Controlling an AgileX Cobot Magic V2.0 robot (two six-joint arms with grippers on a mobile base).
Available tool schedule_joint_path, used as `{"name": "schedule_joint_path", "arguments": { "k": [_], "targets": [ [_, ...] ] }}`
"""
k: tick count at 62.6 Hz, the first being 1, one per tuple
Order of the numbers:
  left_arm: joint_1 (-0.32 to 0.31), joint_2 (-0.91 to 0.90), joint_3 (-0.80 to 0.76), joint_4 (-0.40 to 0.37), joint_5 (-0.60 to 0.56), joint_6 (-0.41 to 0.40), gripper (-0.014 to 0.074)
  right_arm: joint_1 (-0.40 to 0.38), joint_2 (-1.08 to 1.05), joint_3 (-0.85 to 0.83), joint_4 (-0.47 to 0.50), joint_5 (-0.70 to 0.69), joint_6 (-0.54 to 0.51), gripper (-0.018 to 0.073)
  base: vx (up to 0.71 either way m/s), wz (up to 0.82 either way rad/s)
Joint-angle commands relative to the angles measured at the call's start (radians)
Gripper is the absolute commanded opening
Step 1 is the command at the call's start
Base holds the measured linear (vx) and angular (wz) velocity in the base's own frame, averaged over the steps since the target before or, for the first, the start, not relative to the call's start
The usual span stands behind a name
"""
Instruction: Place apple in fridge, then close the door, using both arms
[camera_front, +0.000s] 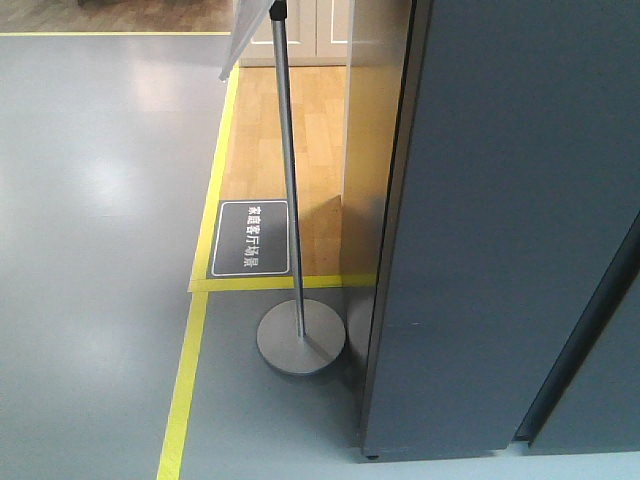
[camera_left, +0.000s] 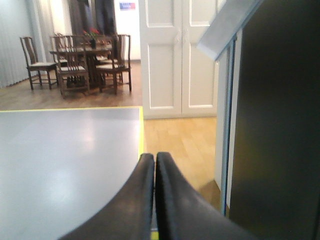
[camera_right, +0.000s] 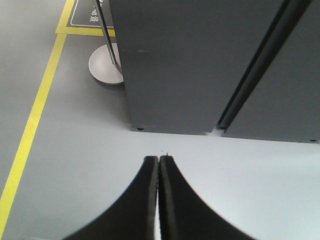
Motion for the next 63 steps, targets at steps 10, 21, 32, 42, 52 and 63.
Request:
{"name": "schedule_joint_path", "arguments": {
  "k": [10,21,32,42,52,63],
  "targets": [
    [0.002,-0.02,0.029,0.209,-0.076,-0.191,-0.0006,0.001,0.011,-0.023,0.001,-0.05,-0.01,-0.0003,0.0,0.0],
    [0.002,-0.02,0.029,0.203,-0.131,-0.191,-0.0006,0.001,0.011,-0.023,0.001,-0.049,-0.01,-0.0003,0.0,0.0],
    [0.002,-0.02,0.029,0.203,-0.192,-0.191,-0.0006,0.001,0.011,-0.023,0.01,-0.049,-0.01,-0.0003,0.0,0.0],
    [0.002,-0.02,0.029,0.203,-0.144,-0.189,-0.0006,0.001,0.011,-0.023,0.011,-0.049,-0.01,-0.0003,0.0,0.0],
    [0.002,-0.02,0.029,0.203,-0.11,-0.189,-0.0006,0.001,0.011,-0.023,0.011,-0.049,-0.01,-0.0003,0.0,0.0],
    [0.033,-0.02,0.029,0.203,-0.088,-0.234,-0.0006,0.001,0.011,-0.023,0.011,-0.049,-0.01,-0.0003,0.0,0.0]
  ]
}}
